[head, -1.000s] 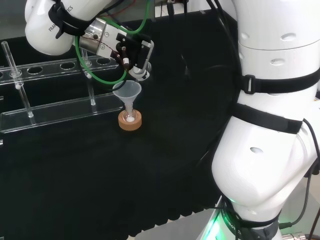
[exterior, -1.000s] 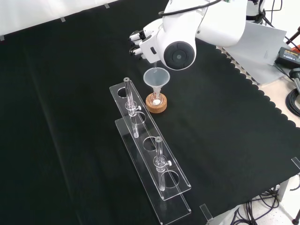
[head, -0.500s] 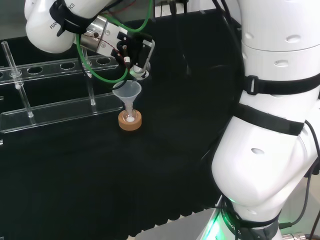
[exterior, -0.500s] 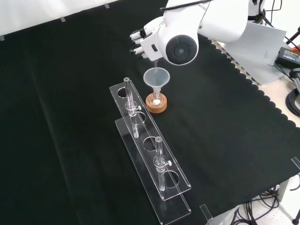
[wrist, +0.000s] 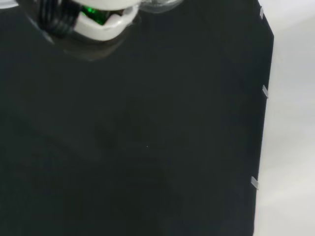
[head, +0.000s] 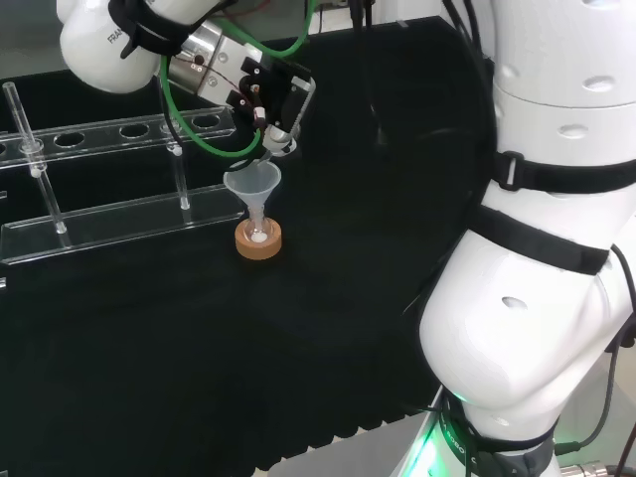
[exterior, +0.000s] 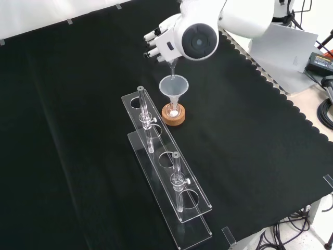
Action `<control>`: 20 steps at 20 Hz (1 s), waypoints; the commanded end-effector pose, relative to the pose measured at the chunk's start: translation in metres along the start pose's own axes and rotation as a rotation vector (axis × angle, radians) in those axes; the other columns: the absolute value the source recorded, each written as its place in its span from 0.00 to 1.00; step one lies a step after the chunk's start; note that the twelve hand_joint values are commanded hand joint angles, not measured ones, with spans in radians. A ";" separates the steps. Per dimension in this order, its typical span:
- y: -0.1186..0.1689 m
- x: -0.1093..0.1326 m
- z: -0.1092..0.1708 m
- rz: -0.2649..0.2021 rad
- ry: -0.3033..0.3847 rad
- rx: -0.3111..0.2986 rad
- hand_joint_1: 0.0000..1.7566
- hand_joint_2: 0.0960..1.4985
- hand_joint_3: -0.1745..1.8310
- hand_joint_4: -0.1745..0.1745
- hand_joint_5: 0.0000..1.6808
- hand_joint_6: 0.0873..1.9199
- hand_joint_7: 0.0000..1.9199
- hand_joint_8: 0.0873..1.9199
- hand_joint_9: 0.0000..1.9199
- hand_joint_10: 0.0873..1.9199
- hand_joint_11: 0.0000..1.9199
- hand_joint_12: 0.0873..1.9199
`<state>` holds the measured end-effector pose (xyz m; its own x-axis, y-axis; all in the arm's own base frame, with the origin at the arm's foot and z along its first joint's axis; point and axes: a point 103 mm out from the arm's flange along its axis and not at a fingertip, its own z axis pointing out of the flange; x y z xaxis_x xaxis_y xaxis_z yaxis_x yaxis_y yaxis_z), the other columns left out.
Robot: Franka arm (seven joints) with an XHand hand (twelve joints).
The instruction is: Pour all the NaCl from the weighing funnel into the round-bottom flask.
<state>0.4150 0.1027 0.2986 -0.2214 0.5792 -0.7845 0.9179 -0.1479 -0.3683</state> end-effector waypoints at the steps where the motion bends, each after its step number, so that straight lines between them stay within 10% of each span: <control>1: -0.001 -0.006 0.009 -0.008 0.128 -0.014 0.62 0.44 0.42 1.00 0.68 0.44 0.27 0.30 0.48 0.14 0.40 0.56; 20: 0.007 -0.022 0.037 -0.013 0.482 -0.097 0.62 0.44 0.42 1.00 0.68 0.44 0.28 0.30 0.48 0.15 0.40 0.55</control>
<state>0.4176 0.0463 0.3095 -0.0558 0.8209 -0.5683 0.9303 -0.1639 -0.3281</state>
